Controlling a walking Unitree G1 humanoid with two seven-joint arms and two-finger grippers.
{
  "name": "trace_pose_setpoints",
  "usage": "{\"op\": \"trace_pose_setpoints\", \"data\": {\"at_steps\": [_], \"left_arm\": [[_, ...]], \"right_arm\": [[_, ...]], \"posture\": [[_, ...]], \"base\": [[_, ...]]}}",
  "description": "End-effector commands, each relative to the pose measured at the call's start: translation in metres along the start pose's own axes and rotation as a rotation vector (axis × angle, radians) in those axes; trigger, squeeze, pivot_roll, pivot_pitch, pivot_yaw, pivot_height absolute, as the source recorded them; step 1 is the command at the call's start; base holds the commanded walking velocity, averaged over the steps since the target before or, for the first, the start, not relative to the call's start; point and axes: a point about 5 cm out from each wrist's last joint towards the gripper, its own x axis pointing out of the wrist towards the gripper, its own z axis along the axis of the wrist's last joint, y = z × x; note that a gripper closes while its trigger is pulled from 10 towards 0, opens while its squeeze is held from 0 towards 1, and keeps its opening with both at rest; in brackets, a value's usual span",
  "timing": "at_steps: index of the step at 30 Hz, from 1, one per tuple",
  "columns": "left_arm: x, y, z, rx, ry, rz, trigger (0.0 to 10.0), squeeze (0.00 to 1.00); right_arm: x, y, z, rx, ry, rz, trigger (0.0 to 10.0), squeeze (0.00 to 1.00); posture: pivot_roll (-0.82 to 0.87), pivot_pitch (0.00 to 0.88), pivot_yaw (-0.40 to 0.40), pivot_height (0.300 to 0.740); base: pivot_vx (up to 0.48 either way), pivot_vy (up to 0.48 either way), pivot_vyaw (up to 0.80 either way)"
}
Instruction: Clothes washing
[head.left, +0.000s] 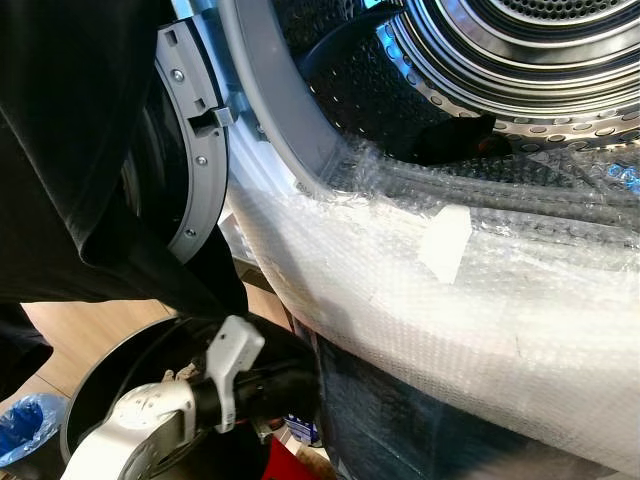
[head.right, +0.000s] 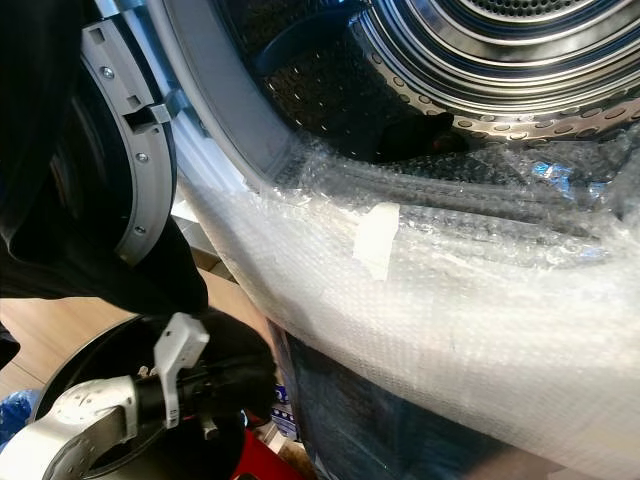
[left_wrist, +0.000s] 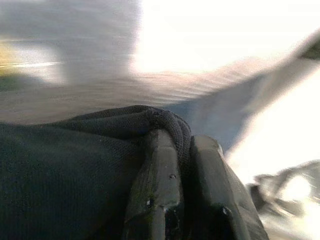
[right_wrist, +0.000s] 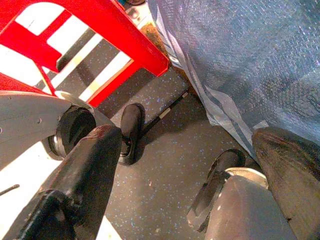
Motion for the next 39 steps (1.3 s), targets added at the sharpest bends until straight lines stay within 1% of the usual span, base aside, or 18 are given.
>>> {"op": "trace_pose_setpoints", "data": {"at_steps": [1, 5, 9, 13, 16, 20, 21, 23, 25, 26, 28, 29, 30, 31, 33, 36, 37, 39], "left_arm": [[0.002, -0.008, 0.005, 0.007, 0.006, -0.081, 0.0, 0.0], [0.022, -0.016, 0.01, -0.017, -0.018, -0.203, 0.0, 0.0], [0.031, -0.024, 0.011, -0.044, -0.014, -0.276, 0.0, 0.0], [0.033, -0.025, 0.009, -0.058, -0.016, -0.288, 0.0, 0.0], [0.03, -0.019, 0.006, -0.081, -0.027, -0.246, 0.0, 0.0], [0.016, -0.003, -0.003, -0.087, 0.006, -0.138, 0.0, 0.0], [0.015, -0.002, -0.004, -0.088, 0.007, -0.133, 0.0, 0.0], [0.001, 0.01, -0.014, -0.1, 0.039, -0.044, 0.0, 0.0], [-0.006, 0.016, -0.019, -0.103, 0.055, -0.001, 0.0, 0.0], [-0.014, 0.021, -0.023, -0.103, 0.074, 0.036, 0.0, 0.0], [-0.017, 0.022, -0.024, -0.104, 0.078, 0.047, 0.0, 0.0], [-0.022, 0.026, -0.027, -0.099, 0.102, 0.07, 0.0, 0.0], [-0.028, 0.03, -0.033, -0.073, 0.155, 0.096, 0.0, 0.0], [-0.028, 0.03, -0.033, -0.073, 0.155, 0.096, 0.0, 0.0], [-0.034, 0.035, -0.038, -0.055, 0.183, 0.133, 0.0, 0.0], [-0.041, 0.04, -0.042, -0.068, 0.171, 0.191, 0.0, 0.0], [-0.041, 0.04, -0.042, -0.068, 0.171, 0.191, 0.0, 0.0], [-0.042, 0.038, -0.045, -0.07, 0.181, 0.185, 0.0, 0.0]], "right_arm": [[0.001, 0.009, -0.003, 0.003, 0.016, 0.024, 10.0, 0.0], [0.001, 0.007, -0.002, 0.006, 0.013, 0.02, 10.0, 0.0], [0.001, 0.006, -0.002, 0.014, 0.011, 0.015, 10.0, 0.0], [0.0, 0.004, -0.003, 0.015, 0.012, 0.011, 10.0, 0.0], [0.0, 0.002, -0.003, 0.013, 0.012, 0.005, 10.0, 0.0], [0.0, -0.002, 0.005, -0.029, -0.016, 0.011, 10.0, 0.0], [0.0, -0.003, 0.005, -0.03, -0.018, 0.01, 10.0, 0.0], [0.0, -0.005, 0.013, -0.097, -0.046, 0.029, 10.0, 0.0], [0.0, -0.007, 0.017, -0.138, -0.061, 0.057, 10.0, 0.0], [-0.001, -0.01, 0.019, -0.208, -0.068, 0.092, 10.0, 0.0], [-0.002, -0.011, 0.02, -0.234, -0.069, 0.103, 10.0, 0.0], [-0.003, -0.014, 0.02, -0.285, -0.062, 0.118, 10.0, 0.0], [-0.004, -0.018, 0.02, -0.333, -0.055, 0.131, 10.0, 0.0], [-0.004, -0.018, 0.02, -0.333, -0.055, 0.131, 10.0, 0.0], [-0.005, -0.023, 0.022, -0.413, -0.056, 0.125, 10.0, 0.0], [-0.007, -0.029, 0.024, -0.474, -0.06, 0.148, 10.0, 0.0], [-0.007, -0.029, 0.024, -0.474, -0.06, 0.148, 10.0, 0.0], [-0.009, -0.029, 0.022, -0.515, -0.048, 0.188, 10.0, 0.0]], "posture": [[-0.05, 0.0, 0.204, 0.74], [-0.07, 0.0, 0.199, 0.74], [-0.09, 0.0, 0.199, 0.74], [-0.09, 0.0, 0.193, 0.74], [-0.09, 0.0, 0.185, 0.74], [-0.08, 0.0, 0.179, 0.74], [-0.08, 0.0, 0.179, 0.74], [-0.08, 0.0, 0.177, 0.74], [-0.08, 0.0, 0.176, 0.74], [-0.08, 0.0, 0.175, 0.74], [-0.08, 0.0, 0.175, 0.74], [-0.09, 0.0, 0.172, 0.74], [-0.09, 0.0, 0.172, 0.74], [-0.09, 0.0, 0.172, 0.74], [-0.09, 0.0, 0.161, 0.74], [-0.08, 0.0, 0.155, 0.74], [-0.08, 0.0, 0.155, 0.74], [-0.08, 0.0, 0.153, 0.74]], "base": [[0.0, 0.0, 0.0], [0.0, 0.0, 0.0], [0.0, 0.0, 0.0], [0.0, 0.0, 0.0], [0.0, 0.0, 0.0], [0.0, 0.0, 0.0], [0.0, 0.0, 0.0], [0.0, 0.0, 0.0], [0.0, 0.0, 0.0], [0.0, 0.0, 0.0], [0.0, 0.0, 0.0], [0.0, 0.0, 0.0], [0.0, 0.0, 0.0], [0.0, 0.0, 0.0], [0.0, 0.0, 0.0], [0.0, 0.0, 0.0], [0.0, 0.0, 0.0], [0.0, 0.0, 0.0]]}}
